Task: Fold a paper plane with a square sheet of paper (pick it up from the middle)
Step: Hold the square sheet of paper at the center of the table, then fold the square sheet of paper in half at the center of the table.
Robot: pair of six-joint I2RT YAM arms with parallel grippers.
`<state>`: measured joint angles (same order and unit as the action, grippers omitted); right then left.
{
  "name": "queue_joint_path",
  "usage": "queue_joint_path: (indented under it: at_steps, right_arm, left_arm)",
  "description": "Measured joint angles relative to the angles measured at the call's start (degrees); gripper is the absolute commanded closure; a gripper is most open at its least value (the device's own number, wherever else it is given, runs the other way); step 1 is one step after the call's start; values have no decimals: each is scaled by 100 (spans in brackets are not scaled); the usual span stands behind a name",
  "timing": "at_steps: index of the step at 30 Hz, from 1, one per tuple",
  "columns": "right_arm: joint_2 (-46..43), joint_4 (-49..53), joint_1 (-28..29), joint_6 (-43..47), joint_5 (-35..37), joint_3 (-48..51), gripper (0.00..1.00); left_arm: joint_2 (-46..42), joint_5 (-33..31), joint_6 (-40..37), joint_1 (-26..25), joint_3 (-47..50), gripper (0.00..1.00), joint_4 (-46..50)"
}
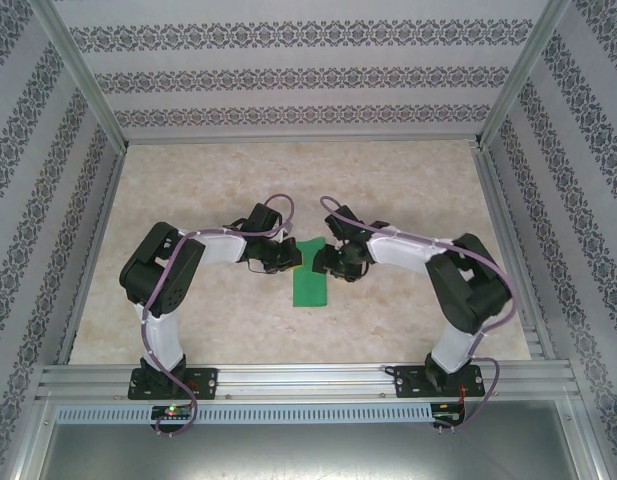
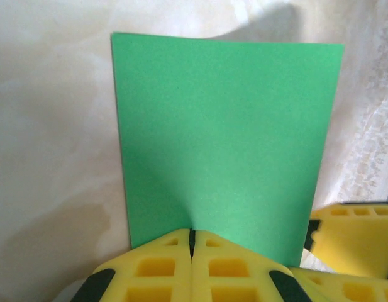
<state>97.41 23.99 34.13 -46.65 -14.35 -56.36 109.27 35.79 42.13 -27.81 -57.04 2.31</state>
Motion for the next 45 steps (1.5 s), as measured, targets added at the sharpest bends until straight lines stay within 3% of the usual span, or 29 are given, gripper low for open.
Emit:
queue_joint_path:
  at_steps: [3,5,8,13,26,45]
  right_arm:
    - [-553,-13,-155,15,44,55,51]
    - [-699,-33,-203,92,55,-107,62]
    - [-568,-122,-153,181,22,-426,81]
    - [-2,-289,20,195,-138,-739,92]
    - [935,-310,140,203,-481,-931,95]
    - [1023,-636,4,516,-807,-553,100]
  left_arm:
    - [9,0,-7,0,-22,100,28]
    - [9,0,2,0,-22,100,26]
    - [13,0,9,0,-22,100,26]
    - [11,0,15,0,7,100,-9]
    - [7,0,31,2,26,100,-42]
    - [13,-11,31,2,44,100,-35]
